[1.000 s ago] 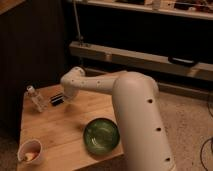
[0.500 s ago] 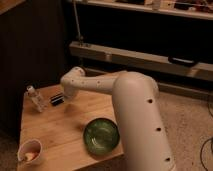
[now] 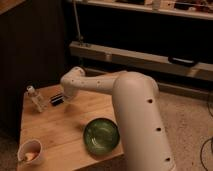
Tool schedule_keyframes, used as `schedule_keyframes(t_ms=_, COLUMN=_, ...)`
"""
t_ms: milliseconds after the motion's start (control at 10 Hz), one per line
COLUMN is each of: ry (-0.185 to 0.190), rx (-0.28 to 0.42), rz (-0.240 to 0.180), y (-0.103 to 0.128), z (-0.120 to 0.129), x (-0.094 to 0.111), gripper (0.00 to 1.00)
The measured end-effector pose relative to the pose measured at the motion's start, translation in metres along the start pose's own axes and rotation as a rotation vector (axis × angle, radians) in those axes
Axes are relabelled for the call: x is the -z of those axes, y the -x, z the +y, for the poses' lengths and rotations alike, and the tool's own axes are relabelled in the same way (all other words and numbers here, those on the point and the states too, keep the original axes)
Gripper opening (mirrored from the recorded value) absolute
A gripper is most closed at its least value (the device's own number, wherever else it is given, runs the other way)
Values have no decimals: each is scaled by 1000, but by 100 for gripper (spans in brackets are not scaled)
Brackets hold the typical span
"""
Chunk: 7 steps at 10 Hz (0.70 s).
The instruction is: Place the ceramic cup in the ceramic bowl
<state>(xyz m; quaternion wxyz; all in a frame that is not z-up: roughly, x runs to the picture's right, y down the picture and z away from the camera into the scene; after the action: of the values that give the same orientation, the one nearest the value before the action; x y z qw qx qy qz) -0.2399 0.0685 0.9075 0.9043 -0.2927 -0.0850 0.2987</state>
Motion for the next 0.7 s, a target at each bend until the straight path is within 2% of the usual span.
schedule_keyframes(t_ms=500, ry=1, rx=-1, rz=0, y=1, z=0, x=1, gripper=1)
schedule_keyframes(t_ms=700, ry=-15, rx=21, rz=7, y=1, z=4, x=10, gripper=1)
